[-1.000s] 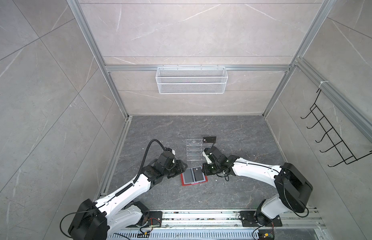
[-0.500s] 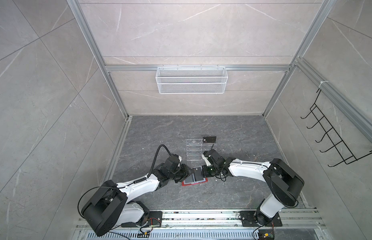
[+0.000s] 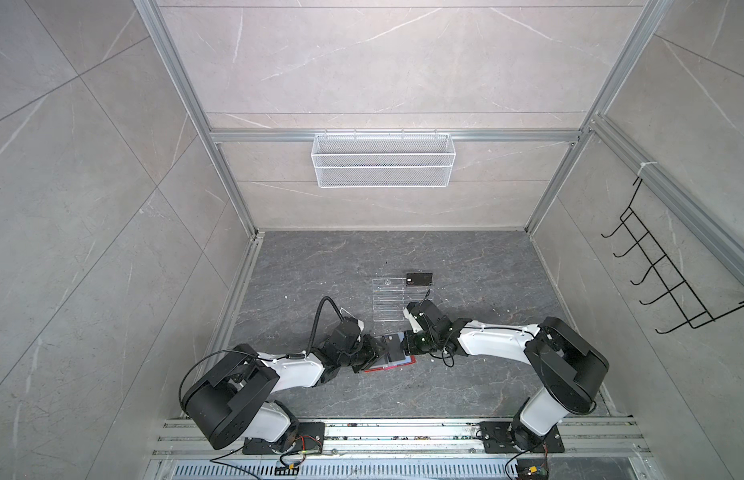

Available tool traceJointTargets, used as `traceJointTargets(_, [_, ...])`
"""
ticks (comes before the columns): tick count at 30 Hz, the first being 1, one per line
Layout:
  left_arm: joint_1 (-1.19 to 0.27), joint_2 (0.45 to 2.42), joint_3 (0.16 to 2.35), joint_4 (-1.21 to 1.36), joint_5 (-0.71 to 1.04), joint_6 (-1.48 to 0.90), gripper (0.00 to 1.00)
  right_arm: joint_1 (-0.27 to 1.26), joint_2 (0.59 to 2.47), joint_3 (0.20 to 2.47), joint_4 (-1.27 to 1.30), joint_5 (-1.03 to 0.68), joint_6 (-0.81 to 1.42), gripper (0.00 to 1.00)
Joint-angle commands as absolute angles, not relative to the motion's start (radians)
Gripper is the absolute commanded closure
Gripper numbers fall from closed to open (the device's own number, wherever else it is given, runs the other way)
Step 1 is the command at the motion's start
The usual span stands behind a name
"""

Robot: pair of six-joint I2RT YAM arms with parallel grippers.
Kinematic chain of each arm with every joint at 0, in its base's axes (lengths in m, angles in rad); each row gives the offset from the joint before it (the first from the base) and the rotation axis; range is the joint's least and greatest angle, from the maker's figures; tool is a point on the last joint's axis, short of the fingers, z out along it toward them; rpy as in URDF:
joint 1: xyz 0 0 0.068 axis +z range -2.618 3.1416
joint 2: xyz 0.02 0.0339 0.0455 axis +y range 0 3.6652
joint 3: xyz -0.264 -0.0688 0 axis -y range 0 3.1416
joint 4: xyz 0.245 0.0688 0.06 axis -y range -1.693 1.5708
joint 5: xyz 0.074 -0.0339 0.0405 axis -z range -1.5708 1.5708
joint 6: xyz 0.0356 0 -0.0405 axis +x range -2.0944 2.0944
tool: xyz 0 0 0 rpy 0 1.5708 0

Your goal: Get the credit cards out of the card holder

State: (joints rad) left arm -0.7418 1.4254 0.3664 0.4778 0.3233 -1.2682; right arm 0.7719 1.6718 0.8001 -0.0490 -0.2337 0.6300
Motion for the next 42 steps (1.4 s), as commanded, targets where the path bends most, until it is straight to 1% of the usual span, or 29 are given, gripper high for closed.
traceJointTargets(1, [-0.746, 1.433, 0.353, 0.579, 0.298, -1.289, 0.72, 0.78, 1.692, 0.764, -0.069, -0.243, 0.648, 0.91])
traceJointTargets(3, [-0.746, 1.435, 0.348, 0.582, 0.292, -1.29, 0.77, 0.78, 1.691, 0.762, -0.072, -0.243, 0.646, 0.91])
traceJointTargets(8, [-0.75, 1.462, 0.344, 0.63, 0.296, -1.29, 0.81, 0.78, 1.69, 0.758, -0.067, -0.254, 0.647, 0.92])
traceJointTargets(17, [-0.754, 1.499, 0.334, 0.646, 0.288, -1.294, 0.86, 0.781, 1.693, 0.757, -0.068, -0.262, 0.643, 0.92])
traceJointTargets(22, [-0.756, 1.5, 0.331, 0.632, 0.29, -1.292, 0.85, 0.78, 1.695, 0.761, -0.069, -0.264, 0.641, 0.92])
traceJointTargets(24, [-0.755, 1.489, 0.33, 0.613, 0.29, -1.291, 0.82, 0.781, 1.698, 0.762, -0.071, -0.266, 0.64, 0.92])
traceJointTargets(26, [-0.758, 1.471, 0.328, 0.594, 0.287, -1.291, 0.75, 0.78, 1.697, 0.763, -0.071, -0.268, 0.639, 0.92])
traceJointTargets(28, [-0.759, 1.455, 0.33, 0.565, 0.278, -1.284, 0.74, 0.781, 1.695, 0.762, -0.072, -0.267, 0.638, 0.92])
traceJointTargets(33, [-0.76, 1.465, 0.333, 0.548, 0.286, -1.279, 0.74, 0.781, 1.698, 0.768, -0.08, -0.268, 0.634, 0.92])
traceJointTargets(42, [-0.768, 1.418, 0.341, 0.46, 0.259, -1.26, 0.73, 0.78, 1.695, 0.77, -0.083, -0.273, 0.631, 0.92])
